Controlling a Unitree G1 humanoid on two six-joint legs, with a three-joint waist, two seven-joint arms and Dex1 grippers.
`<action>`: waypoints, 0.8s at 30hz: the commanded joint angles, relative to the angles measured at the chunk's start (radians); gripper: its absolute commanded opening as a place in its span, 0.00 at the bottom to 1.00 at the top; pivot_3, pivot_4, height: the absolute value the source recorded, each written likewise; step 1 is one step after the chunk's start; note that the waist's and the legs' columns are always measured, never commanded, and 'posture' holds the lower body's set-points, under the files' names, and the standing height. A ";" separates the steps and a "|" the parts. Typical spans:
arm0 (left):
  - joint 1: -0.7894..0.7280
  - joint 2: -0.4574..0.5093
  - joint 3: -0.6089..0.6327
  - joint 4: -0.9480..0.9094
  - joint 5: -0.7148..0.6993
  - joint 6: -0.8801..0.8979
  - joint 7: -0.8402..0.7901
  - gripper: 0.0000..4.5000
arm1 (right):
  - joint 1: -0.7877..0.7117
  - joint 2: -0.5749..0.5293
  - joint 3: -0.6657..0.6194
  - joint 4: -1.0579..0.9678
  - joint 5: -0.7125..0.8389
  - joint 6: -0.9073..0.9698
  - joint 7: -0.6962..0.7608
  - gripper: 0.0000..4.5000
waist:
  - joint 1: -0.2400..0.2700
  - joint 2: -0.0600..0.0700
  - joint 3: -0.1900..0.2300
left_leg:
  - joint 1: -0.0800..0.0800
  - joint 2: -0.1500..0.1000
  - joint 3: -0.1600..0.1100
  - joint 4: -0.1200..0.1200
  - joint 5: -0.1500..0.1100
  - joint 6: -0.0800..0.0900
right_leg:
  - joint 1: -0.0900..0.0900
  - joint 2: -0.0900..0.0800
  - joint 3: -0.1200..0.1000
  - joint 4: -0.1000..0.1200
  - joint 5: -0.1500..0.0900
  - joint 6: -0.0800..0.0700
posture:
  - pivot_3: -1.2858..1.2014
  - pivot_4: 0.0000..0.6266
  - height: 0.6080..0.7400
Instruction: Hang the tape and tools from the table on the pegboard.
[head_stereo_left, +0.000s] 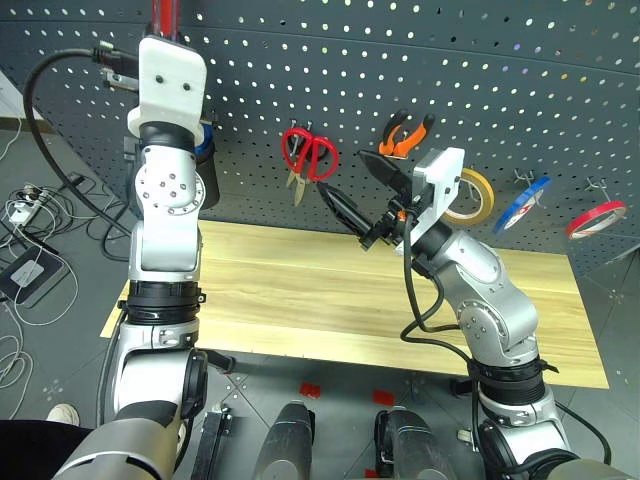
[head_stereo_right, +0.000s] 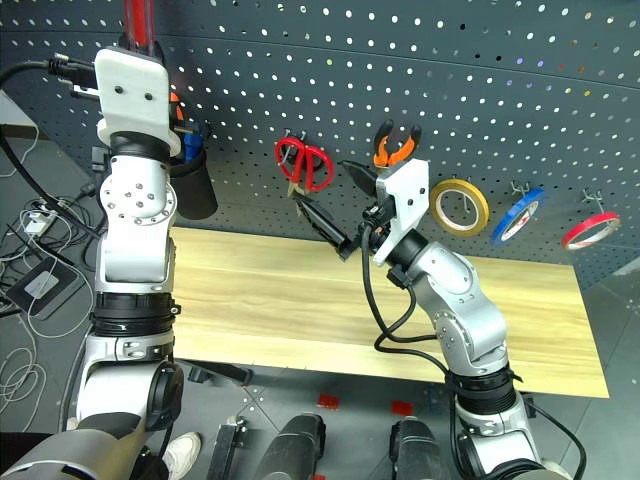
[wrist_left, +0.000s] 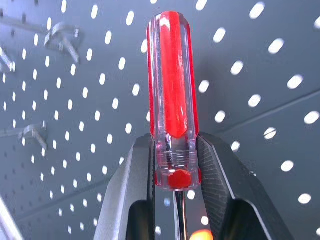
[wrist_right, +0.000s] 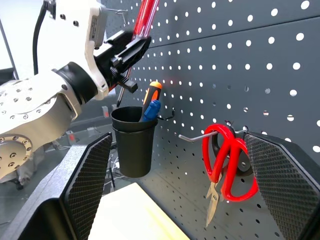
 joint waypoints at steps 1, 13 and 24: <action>-0.011 -0.007 0.040 0.002 -0.029 -0.017 0.029 0.20 | -0.012 0.002 0.000 -0.014 -0.005 -0.022 0.004 1.00 | -0.001 0.000 0.000 | 0.000 0.000 0.000 0.000 0.000 0.000 | 0.000 0.000 0.000 0.000 0.000 0.000 | 0.59 0.28 1.00; 0.037 -0.043 0.077 -0.012 -0.098 0.087 0.041 0.20 | 0.004 -0.008 0.012 -0.025 0.003 0.001 0.013 1.00 | -0.008 0.000 0.000 | 0.000 0.000 0.000 0.001 0.000 0.000 | 0.000 0.000 0.000 0.002 0.000 0.000 | 0.60 0.31 1.00; 0.081 -0.076 0.082 -0.085 -0.116 0.186 0.053 0.41 | 0.009 -0.018 0.012 -0.022 0.008 0.007 0.013 1.00 | -0.011 0.000 0.000 | 0.000 0.000 -0.001 0.001 0.000 0.000 | 0.000 0.000 0.000 0.002 0.000 0.000 | 0.60 0.33 1.00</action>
